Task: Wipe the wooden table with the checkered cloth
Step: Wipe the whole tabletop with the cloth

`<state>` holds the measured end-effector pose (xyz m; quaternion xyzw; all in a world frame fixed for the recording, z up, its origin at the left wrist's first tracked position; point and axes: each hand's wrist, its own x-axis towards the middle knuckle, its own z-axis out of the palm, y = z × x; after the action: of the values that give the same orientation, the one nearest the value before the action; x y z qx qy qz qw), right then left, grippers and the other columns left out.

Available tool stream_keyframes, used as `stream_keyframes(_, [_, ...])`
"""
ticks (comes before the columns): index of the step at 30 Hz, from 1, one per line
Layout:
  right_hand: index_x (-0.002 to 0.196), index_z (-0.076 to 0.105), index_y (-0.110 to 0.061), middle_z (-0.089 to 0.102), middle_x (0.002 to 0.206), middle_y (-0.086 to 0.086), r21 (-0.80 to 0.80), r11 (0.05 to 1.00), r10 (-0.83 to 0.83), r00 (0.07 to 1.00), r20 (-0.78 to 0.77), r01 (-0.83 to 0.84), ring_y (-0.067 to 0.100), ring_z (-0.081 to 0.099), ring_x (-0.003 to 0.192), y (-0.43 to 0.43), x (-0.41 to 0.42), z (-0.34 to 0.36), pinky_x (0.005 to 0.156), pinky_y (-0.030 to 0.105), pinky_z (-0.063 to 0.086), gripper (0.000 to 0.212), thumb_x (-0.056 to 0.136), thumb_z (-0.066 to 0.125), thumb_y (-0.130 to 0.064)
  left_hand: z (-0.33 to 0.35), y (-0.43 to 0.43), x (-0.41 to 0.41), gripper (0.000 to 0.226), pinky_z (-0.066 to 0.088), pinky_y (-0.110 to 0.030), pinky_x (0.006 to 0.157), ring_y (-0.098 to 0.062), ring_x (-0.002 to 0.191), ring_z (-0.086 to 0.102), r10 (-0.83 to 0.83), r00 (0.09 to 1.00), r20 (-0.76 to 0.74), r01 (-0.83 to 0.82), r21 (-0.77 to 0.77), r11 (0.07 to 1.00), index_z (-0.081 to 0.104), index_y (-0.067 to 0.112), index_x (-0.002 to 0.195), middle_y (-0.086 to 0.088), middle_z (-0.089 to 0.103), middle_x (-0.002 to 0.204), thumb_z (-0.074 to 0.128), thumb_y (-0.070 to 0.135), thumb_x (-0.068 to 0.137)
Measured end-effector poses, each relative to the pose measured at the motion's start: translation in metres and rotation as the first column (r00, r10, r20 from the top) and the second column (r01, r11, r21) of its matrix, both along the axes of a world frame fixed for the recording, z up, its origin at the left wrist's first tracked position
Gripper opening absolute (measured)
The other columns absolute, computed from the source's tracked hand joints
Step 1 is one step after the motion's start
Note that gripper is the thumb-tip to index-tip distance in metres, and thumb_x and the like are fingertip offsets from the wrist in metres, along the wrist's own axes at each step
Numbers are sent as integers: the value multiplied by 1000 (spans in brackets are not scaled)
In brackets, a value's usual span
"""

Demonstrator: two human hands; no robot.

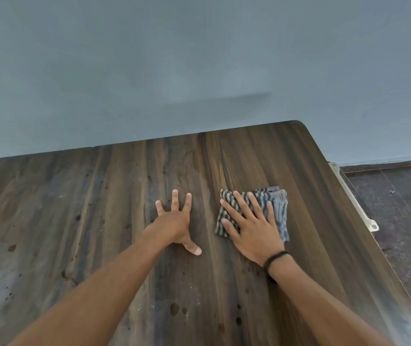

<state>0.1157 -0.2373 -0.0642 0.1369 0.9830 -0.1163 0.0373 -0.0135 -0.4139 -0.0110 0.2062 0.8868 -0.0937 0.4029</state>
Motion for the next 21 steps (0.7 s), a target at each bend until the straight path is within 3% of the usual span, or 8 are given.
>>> stream_keyframes(5, [159,6,-51,-1,171,-11,-102,970,-217,975,55,222,23,-8,157,16,-16,18,121,57,-12,58,104,20,-61,6,0,-1,152,5,-64,116,-55,137,-25,38,999,-14,-38,32,999,-37,29,143,-8,-45,149,87,55,60])
stream_keyframes(9, [157,4,-57,-1,170,-17,-62,998,7,1000,12,-6,17,-7,157,7,36,6,122,55,-13,57,102,16,-67,5,-5,9,149,9,-62,117,-52,142,-19,62,997,-56,-56,98,994,-28,30,149,-4,-36,156,87,56,59])
stream_keyframes(12, [159,7,-52,-1,171,-14,-115,966,-227,972,59,232,21,-7,157,24,32,18,123,57,-10,57,105,21,-62,7,-15,24,141,11,-62,117,-50,144,-16,95,994,-57,-86,144,986,-22,30,153,-3,-30,159,84,57,63])
stream_keyframes(13, [160,6,-49,-2,171,-11,-114,963,-235,969,77,242,23,-8,157,14,30,21,122,58,-10,58,105,20,-60,8,-17,31,143,11,-62,116,-50,144,-16,96,995,-39,-90,140,986,-22,31,152,-2,-31,159,84,59,62])
stream_keyframes(17, [157,2,-56,-2,170,-17,-52,998,47,999,10,-46,18,-8,157,-12,84,7,123,56,-10,58,101,11,-68,1,-26,64,151,11,-64,115,-49,142,-24,71,997,15,-72,91,993,-31,31,148,0,-40,154,85,62,57])
stream_keyframes(21, [159,6,-52,-1,171,-13,-97,974,-200,978,58,205,22,-7,157,-3,67,14,121,58,-10,58,104,20,-63,1,-36,79,154,13,-65,116,-50,141,-24,53,998,-30,-51,68,996,-34,30,146,-2,-41,153,86,61,56])
